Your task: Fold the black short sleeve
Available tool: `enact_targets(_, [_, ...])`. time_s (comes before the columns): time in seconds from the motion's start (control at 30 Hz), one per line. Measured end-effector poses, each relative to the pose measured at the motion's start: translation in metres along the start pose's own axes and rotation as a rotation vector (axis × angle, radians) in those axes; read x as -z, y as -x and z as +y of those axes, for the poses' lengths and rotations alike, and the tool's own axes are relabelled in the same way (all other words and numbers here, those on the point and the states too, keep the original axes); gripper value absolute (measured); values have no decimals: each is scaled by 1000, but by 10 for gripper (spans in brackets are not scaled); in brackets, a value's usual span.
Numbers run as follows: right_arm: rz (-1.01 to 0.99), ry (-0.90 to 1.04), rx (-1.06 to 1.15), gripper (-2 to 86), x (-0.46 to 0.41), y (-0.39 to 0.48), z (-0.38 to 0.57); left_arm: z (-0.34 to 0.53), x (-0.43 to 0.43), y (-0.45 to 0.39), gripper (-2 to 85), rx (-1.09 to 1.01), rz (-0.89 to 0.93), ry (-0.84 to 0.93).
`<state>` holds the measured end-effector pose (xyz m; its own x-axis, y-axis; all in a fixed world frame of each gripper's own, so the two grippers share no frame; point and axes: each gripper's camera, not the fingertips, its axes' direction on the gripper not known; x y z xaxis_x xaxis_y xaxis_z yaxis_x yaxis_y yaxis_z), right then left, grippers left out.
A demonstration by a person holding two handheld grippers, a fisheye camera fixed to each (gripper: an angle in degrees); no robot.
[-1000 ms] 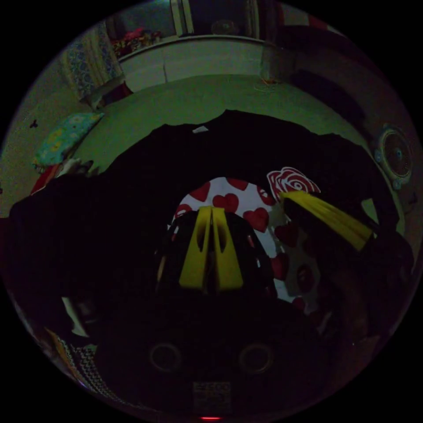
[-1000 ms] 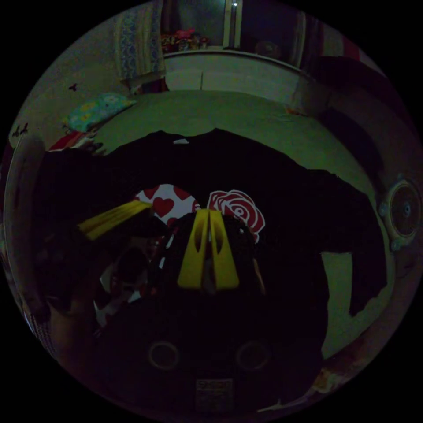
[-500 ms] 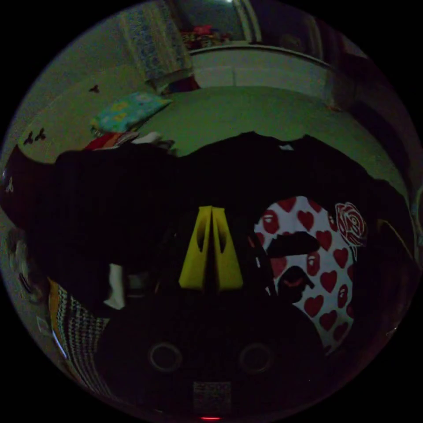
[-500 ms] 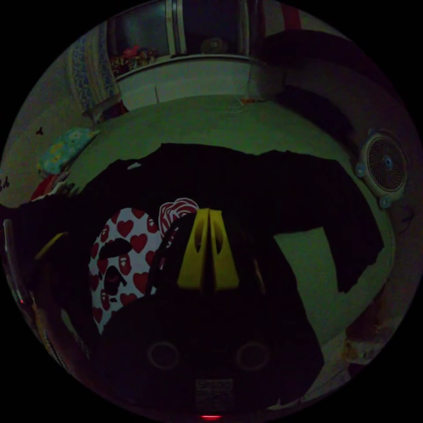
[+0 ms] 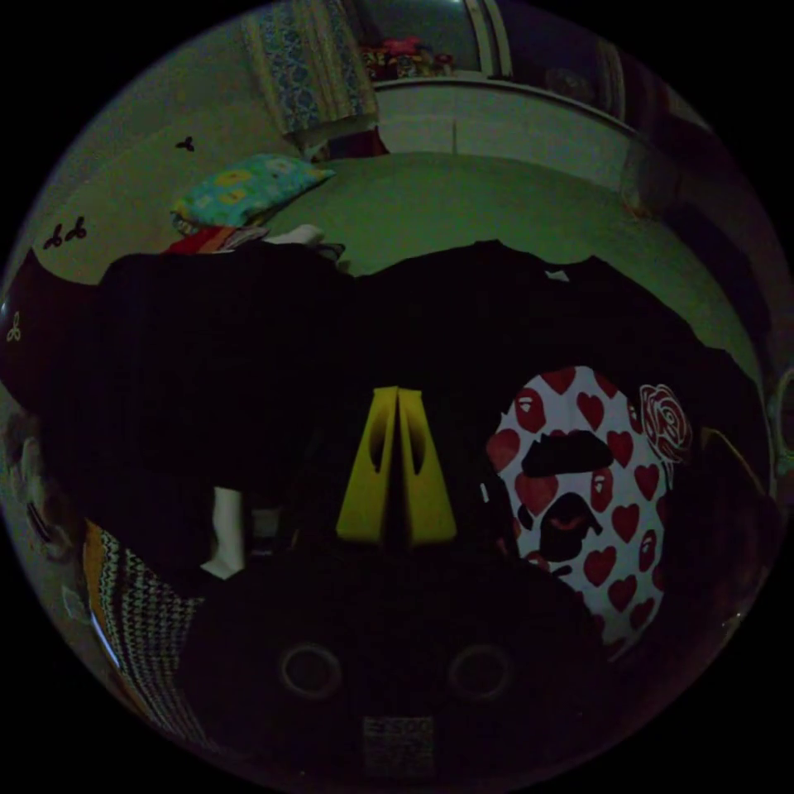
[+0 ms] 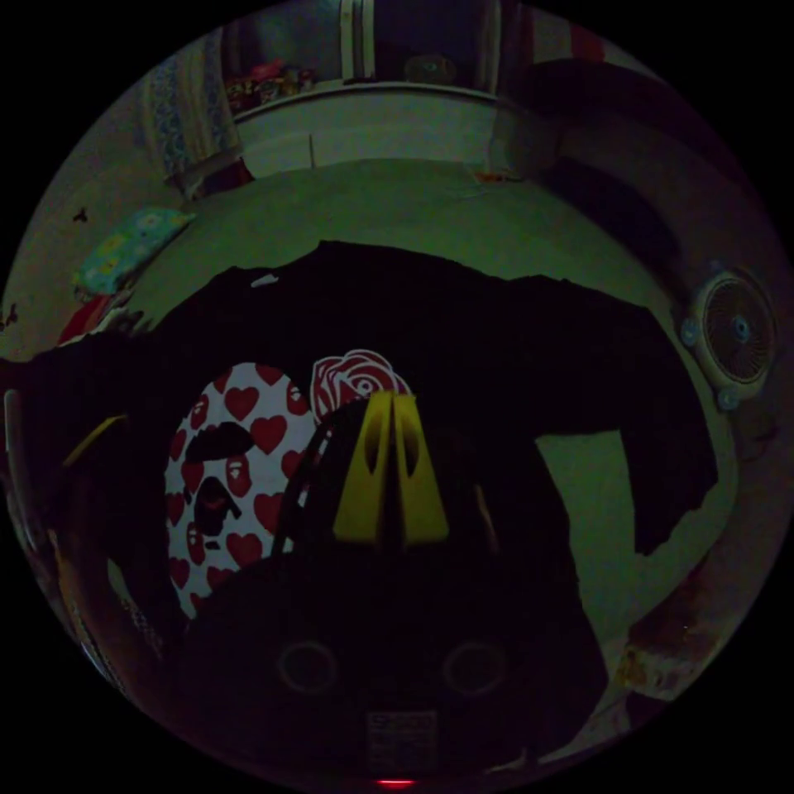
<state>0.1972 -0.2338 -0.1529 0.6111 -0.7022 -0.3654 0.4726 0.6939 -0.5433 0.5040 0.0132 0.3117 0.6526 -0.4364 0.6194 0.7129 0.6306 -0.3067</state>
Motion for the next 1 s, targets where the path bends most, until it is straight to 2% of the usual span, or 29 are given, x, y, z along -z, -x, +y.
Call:
enact_targets(0.13, [83,-108,-152,-10,9,-6,34,44,15,2,-4,37,24,30])
enact_targets(0.23, [118,-53,-88,-11,35,-5,72,87,30,-8,-3,-12,-71,76])
enact_targets(0.3, [94,-93,-51,-11,67,-8,103,121,46,-15,-2,-69,-137,93])
enact_targets(0.47, [-51,75,36,-11,138,-20,193,212,117,-18,-1,-119,-32,72])
enact_targets(0.53, [-67,83,99,-11,161,-20,217,252,158,-22,-1,-191,-2,26])
enact_targets(0.73, [-107,-39,69,-10,238,-33,287,348,240,-17,-1,-233,61,-77])
enact_targets(0.83, [-101,-89,32,-10,263,-37,327,396,258,-9,-1,-237,51,-65])
enact_targets(1.0, [-80,-58,32,-10,279,-36,383,466,271,7,0,-226,72,-3])
